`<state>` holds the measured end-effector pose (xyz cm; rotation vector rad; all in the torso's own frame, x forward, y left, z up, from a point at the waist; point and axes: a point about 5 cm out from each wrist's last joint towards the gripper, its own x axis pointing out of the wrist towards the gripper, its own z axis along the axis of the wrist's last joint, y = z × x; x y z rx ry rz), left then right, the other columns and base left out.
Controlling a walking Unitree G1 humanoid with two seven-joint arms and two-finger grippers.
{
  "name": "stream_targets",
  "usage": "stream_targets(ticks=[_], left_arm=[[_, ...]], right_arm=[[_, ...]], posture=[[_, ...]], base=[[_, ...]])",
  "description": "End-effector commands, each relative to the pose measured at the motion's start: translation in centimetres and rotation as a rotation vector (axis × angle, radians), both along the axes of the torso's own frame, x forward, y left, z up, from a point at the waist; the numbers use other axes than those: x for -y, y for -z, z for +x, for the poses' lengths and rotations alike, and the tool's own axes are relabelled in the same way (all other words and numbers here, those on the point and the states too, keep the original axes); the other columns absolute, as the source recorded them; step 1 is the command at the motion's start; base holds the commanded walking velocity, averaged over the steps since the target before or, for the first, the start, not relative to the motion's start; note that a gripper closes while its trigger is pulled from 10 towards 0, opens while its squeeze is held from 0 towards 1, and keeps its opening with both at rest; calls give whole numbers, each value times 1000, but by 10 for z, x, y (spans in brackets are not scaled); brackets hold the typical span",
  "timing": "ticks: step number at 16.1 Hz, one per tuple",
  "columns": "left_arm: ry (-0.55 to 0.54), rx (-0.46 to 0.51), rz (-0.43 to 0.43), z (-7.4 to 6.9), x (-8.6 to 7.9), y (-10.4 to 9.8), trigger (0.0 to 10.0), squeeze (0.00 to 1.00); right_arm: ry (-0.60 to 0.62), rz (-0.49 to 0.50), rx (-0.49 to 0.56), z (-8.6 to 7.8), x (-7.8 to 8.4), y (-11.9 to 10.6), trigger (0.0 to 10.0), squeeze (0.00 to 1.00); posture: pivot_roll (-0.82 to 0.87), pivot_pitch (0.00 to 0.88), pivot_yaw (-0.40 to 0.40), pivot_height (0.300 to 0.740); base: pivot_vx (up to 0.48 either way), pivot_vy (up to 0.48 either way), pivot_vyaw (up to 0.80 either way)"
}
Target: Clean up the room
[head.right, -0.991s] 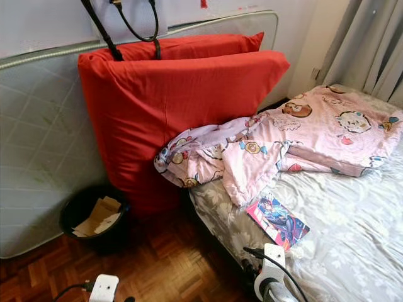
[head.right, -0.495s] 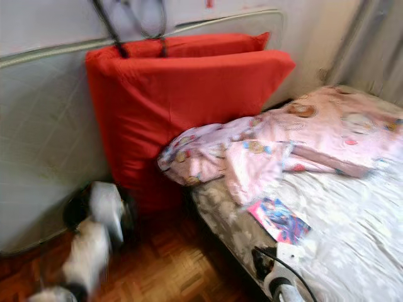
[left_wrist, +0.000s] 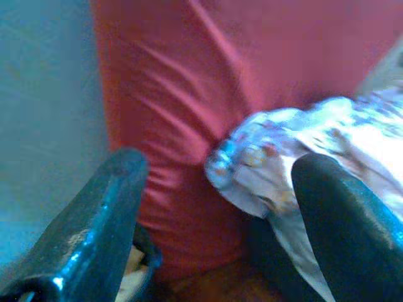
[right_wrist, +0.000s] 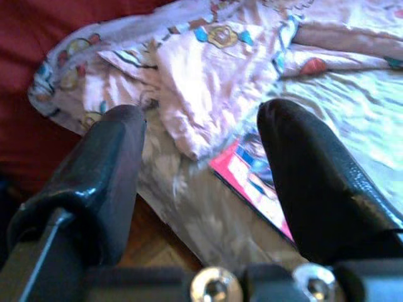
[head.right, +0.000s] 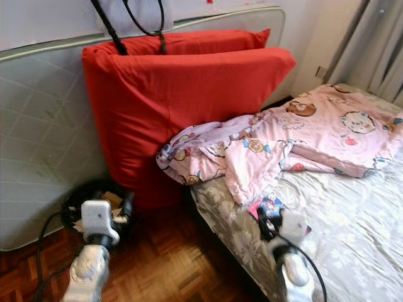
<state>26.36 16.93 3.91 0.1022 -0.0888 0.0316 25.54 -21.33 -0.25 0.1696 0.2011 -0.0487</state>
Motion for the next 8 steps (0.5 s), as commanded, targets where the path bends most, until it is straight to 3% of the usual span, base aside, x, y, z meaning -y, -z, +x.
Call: stream_targets(ticks=[1,4,8], left_arm=[[25,-11,6,-7,9,5,10000,0],[12,-76,-13,-35,16,20,10000,0],[-7,-104,-5,-55,14,20,10000,0]], right_arm=[[8,-21,20,-1,11,-5,10000,0],[22,-62,-31,-21,32,4,10000,0],[99,-75,-29,-35,50,3,10000,0]], posture=[[-14,0,-95,740],[-12,0,-103,740],[50,0,-45,740]], base=[[0,0,0],[0,0,0],[0,0,0]])
